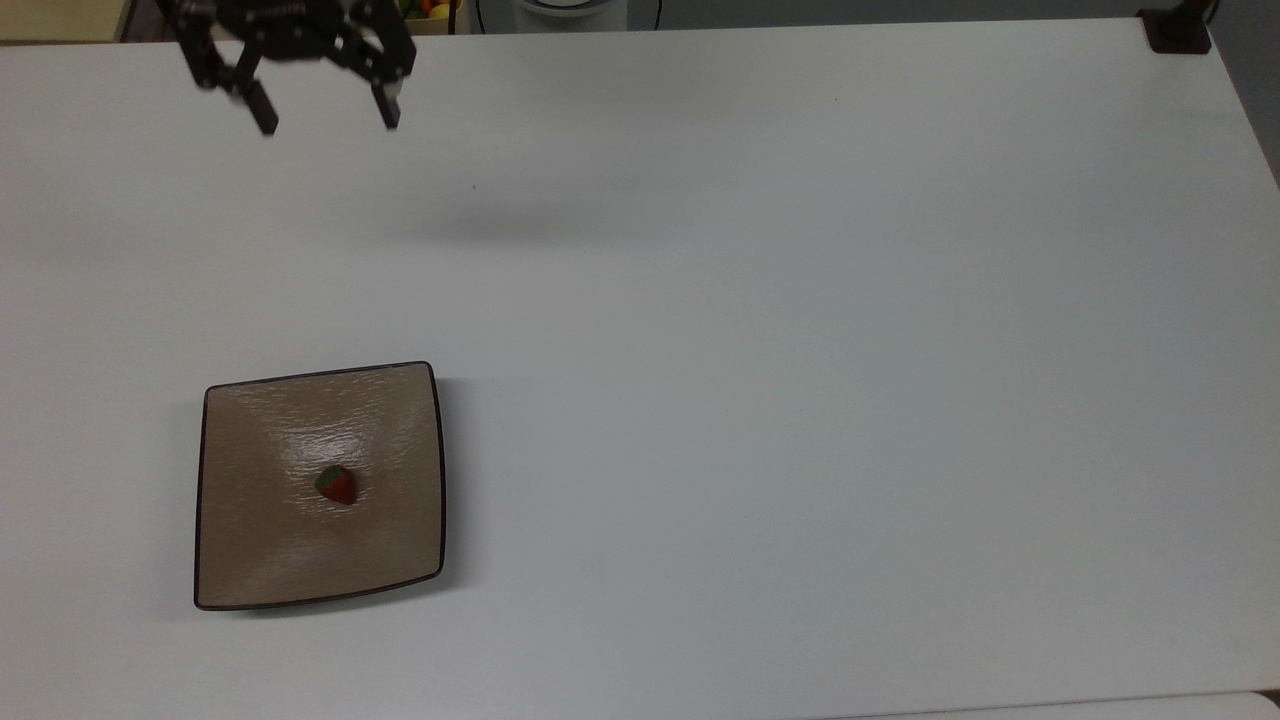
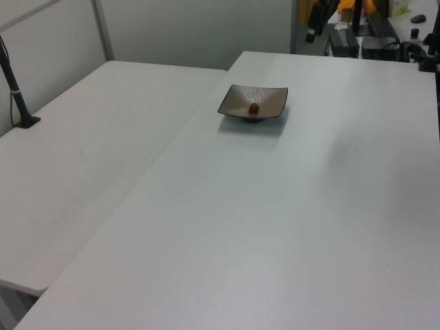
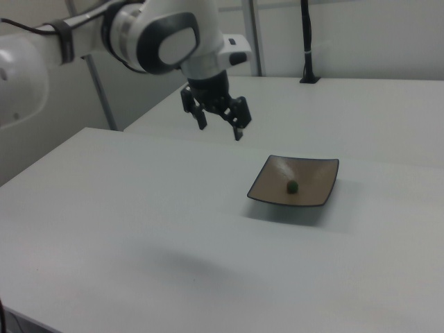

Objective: Strawberries on a ceramic plate

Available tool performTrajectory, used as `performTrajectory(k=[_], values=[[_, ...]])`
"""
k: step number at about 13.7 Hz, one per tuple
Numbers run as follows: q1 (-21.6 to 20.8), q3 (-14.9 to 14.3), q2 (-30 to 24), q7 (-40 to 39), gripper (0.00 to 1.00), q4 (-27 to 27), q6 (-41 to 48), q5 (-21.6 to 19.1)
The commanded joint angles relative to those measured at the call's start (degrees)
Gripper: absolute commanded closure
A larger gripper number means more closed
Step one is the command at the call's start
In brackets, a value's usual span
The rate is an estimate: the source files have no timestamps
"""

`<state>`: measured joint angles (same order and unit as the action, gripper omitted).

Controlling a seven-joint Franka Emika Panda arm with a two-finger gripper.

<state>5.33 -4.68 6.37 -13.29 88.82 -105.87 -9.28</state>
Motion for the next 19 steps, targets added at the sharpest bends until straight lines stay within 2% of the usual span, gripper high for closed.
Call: performTrajectory(k=[1, 4, 7, 11, 15, 19], values=[[-2.50, -0.15, -4.69, 7.56, 0.00, 1.53, 5.31, 1.01], [-5.05, 0.29, -5.67, 10.81, 0.00, 1.53, 7.78, 3.99], [-7.08, 0.73, -5.76, 13.98, 0.00, 1.62, 7.87, 4.71], [-7.35, 4.59, -5.67, 18.37, 0.00, 1.97, 7.96, 6.46], [-7.44, 7.14, -6.02, 18.39, 0.00, 3.10, 7.70, 7.95], [-8.66, 6.54, -6.28, 14.01, 0.00, 3.73, 7.08, 8.13]])
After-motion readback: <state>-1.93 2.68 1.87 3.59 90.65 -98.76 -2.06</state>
